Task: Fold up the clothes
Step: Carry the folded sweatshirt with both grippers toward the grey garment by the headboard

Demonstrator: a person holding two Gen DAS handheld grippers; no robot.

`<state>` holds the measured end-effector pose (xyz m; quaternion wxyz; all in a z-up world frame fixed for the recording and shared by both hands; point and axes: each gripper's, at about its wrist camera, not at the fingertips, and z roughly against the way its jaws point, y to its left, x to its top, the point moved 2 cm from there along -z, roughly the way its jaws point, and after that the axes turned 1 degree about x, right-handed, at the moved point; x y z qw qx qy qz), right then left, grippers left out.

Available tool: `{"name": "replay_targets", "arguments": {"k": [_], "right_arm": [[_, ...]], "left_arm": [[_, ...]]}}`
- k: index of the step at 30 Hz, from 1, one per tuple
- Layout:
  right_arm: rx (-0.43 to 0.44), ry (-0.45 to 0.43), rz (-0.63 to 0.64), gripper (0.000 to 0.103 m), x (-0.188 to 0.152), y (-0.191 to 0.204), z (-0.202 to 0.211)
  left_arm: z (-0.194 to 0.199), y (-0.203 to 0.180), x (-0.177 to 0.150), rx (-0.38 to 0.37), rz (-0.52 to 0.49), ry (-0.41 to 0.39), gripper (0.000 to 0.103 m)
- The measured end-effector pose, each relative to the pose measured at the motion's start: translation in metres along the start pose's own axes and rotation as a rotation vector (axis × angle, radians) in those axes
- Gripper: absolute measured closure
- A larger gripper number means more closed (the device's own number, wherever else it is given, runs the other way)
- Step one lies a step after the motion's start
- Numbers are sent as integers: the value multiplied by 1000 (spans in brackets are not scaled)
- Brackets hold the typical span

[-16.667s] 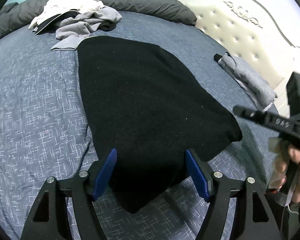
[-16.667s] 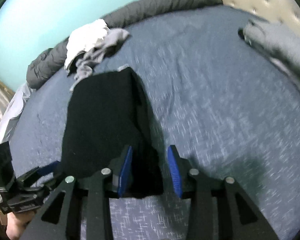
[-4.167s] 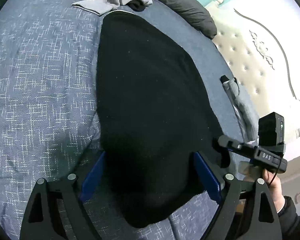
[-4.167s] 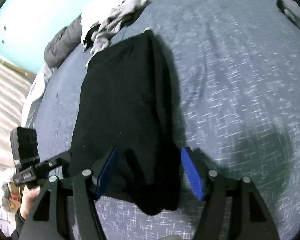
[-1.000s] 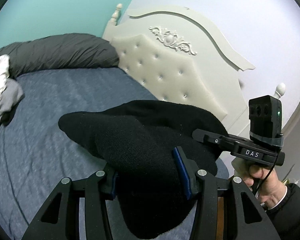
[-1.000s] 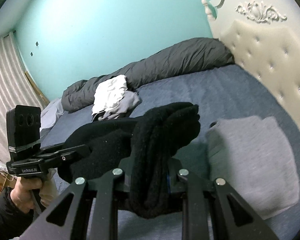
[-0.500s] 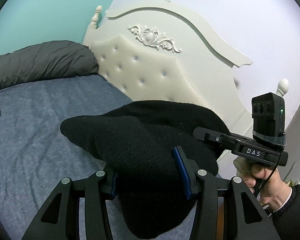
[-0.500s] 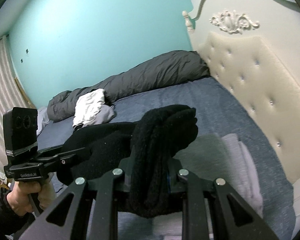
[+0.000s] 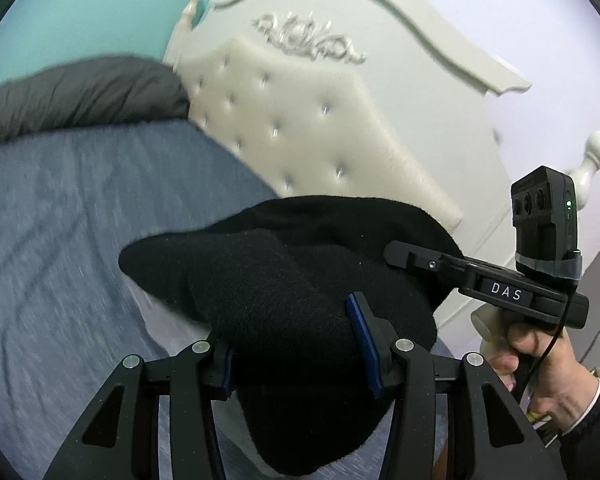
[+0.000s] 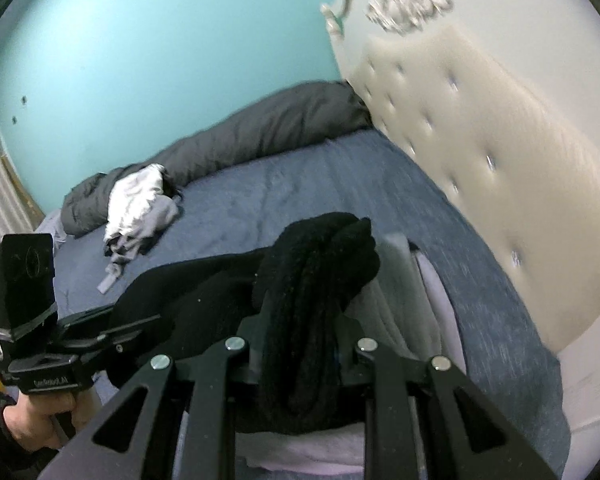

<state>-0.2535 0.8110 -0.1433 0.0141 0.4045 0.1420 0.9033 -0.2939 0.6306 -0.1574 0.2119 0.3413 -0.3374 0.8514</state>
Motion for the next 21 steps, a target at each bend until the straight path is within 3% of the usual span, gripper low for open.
{"name": "replay_targets", "arguments": {"k": [11, 21], "right_arm": [[-6, 58, -63, 83, -39, -33, -7], [-8, 96, -128, 79, -53, -43, -9]], "left_arm": [[-29, -5, -41, -19, 27, 76, 52], [-33, 2, -49, -32, 69, 144, 49]]}}
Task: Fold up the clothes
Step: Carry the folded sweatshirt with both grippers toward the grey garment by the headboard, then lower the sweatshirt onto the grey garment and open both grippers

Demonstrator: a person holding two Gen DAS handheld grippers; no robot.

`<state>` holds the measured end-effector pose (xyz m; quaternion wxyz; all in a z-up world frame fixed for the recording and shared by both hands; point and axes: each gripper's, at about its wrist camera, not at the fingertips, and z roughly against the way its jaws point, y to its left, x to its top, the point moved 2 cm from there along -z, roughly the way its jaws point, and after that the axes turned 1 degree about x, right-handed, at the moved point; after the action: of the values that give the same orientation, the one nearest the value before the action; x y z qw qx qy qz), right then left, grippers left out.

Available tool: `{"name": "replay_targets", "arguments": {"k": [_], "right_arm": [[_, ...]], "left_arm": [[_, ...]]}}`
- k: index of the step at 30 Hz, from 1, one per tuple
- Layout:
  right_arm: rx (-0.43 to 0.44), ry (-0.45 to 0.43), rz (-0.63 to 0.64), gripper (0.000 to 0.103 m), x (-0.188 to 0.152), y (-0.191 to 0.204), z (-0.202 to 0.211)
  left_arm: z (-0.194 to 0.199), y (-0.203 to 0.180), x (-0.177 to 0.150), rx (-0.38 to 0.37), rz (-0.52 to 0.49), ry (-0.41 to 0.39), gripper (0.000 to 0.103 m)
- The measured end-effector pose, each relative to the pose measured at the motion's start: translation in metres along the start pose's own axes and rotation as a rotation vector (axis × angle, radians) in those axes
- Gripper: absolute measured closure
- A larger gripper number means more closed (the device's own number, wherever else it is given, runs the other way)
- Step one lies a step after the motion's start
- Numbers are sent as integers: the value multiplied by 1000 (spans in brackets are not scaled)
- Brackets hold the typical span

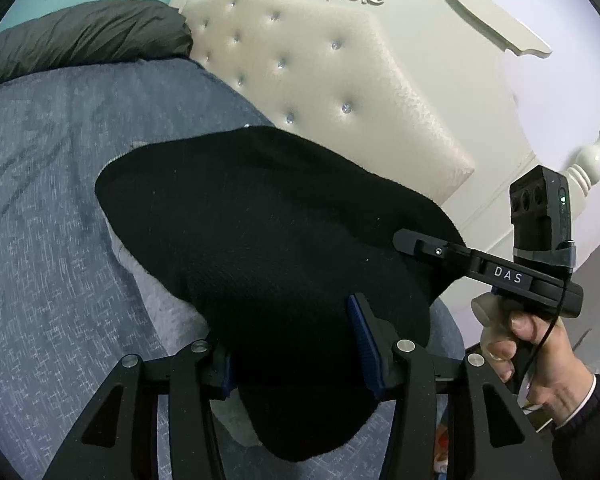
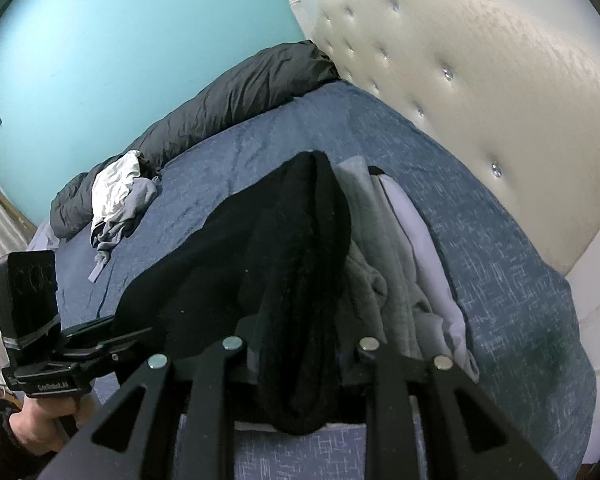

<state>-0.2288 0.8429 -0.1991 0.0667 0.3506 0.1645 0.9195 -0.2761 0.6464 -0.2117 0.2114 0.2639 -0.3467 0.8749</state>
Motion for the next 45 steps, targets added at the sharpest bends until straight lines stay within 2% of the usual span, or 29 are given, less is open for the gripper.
{"name": "replay_targets", "arguments": {"k": [5, 8, 13, 15, 17, 18, 19, 22, 25, 29, 34, 36, 42, 45], "right_arm": [[-28, 22, -24, 70, -8, -8, 2], [-64, 25, -53, 58, -10, -15, 6], [-135, -68, -57, 56, -3, -14, 30], [-138, -136, -9, 56, 4, -4, 42], [-138, -166, 29, 56, 11, 6, 45], [-137, -181, 48, 60, 14, 10, 47], [-129, -178, 70, 71, 17, 15, 45], [-141, -120, 145, 87, 16, 28, 28], [-171, -53, 181, 92, 10, 30, 8], [-200, -10, 138, 100, 2, 13, -12], [-206, 32, 95, 103, -14, -9, -34], [-188, 16, 57, 103, -21, -16, -37], [-207, -4, 33, 103, -40, -24, -49], [-193, -4, 17, 103, -39, -26, -47]], "left_arm": [[12, 7, -6, -9, 20, 16, 48], [26, 9, -7, 8, 17, 2, 48], [59, 12, 2, 55, 0, -92, 46], [62, 7, 10, 74, -35, -103, 46], [58, 0, 18, 84, -76, -102, 46], [55, -3, 22, 88, -96, -101, 46], [52, -7, 23, 91, -115, -97, 46], [40, -16, 23, 101, -166, -71, 46], [21, -15, 18, 132, -203, -27, 46], [-1, -4, 6, 156, -224, 15, 46], [-16, 7, -10, 137, -206, 37, 46], [-21, 8, -13, 135, -216, 34, 46], [-32, 9, -17, 132, -207, 42, 46], [-29, 6, -16, 137, -203, 49, 46]]}}
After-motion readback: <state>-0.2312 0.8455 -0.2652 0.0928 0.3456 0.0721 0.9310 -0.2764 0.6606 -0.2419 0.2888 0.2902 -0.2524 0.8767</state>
